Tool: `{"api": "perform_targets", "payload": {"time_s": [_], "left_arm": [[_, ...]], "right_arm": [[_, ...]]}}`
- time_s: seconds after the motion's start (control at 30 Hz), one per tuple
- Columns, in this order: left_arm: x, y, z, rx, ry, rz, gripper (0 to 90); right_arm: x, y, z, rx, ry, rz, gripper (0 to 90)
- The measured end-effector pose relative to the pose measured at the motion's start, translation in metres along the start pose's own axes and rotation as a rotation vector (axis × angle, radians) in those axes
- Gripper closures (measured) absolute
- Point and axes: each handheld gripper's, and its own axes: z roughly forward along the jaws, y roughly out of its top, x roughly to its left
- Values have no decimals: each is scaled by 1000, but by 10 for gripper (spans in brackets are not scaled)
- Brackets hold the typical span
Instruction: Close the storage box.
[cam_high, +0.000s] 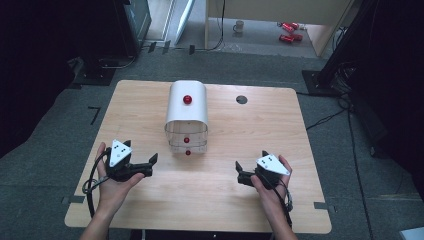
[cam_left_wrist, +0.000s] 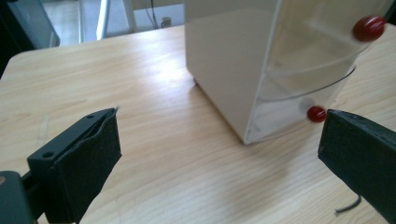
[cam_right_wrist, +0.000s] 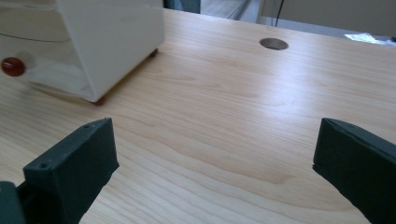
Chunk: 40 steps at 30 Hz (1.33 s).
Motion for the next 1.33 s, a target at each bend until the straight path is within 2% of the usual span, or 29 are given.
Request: {"api": "perform_targets", "payload": {"time_s": [0.07, 0.2, 0.3, 0.33, 0.37, 0.43, 0.53, 0.67, 0.73, 0.77, 0.87, 0.9, 0.97, 1.0, 1.07, 1.1, 1.17, 1.2, 1.23, 1.33], "left_arm": [[3, -5, -1, 9, -12, -4, 0], [12, -16, 0, 50, 9, 10, 0], [22, -26, -1, 83, 20, -21, 0], [29, -32, -1, 101, 35, -32, 0], [29, -32, -1, 101, 35, -32, 0], [34, -39, -1, 125, 55, -29, 0], [43, -49, -1, 157, 69, -33, 0], [51, -59, 0, 201, 90, -38, 0], [53, -63, 0, 228, 99, -19, 0], [53, -66, 1, 241, 108, -12, 0], [50, -70, 8, 298, 139, 18, 0], [48, -71, 10, 303, 138, 30, 0], [44, -73, 14, 326, 139, 56, 0], [42, -75, 16, 329, 134, 64, 0], [41, -77, 17, 315, 116, 43, 0], [42, -78, 17, 314, 112, 36, 0], [43, -78, 17, 323, 80, 26, 0], [45, -78, 17, 338, 64, -4, 0], [46, -78, 17, 342, 64, -28, 0], [46, -79, 17, 342, 67, -30, 0]], "right_arm": [[-8, -1, -2, 4, -10, -1, 0], [-25, -5, -6, 13, -34, -7, 0], [-40, -10, -10, 29, -58, 2, 0], [-50, -14, -13, 41, -73, 2, 0], [-50, -14, -13, 41, -73, 2, 0], [-64, -21, -16, 67, -92, 13, 0], [-72, -26, -18, 77, -104, 15, 0], [-84, -38, -22, 126, -110, 15, 0], [-89, -41, -23, 154, -95, 24, 0], [-89, -41, -23, 154, -95, 24, 0], [-91, -47, -22, 208, -71, 28, 0], [-89, -47, -21, 222, -69, 10, 0], [-87, -47, -20, 227, -66, 5, 0], [-86, -47, -18, 248, -56, 2, 0], [-83, -47, -13, 328, -42, -2, 3], [-84, -47, -11, 344, -11, 28, 0], [-83, -47, -11, 347, -13, 26, 0], [-83, -47, -11, 347, -13, 26, 0], [-83, -47, -11, 347, -13, 28, 0], [-83, -47, -11, 347, -13, 27, 0]]}}
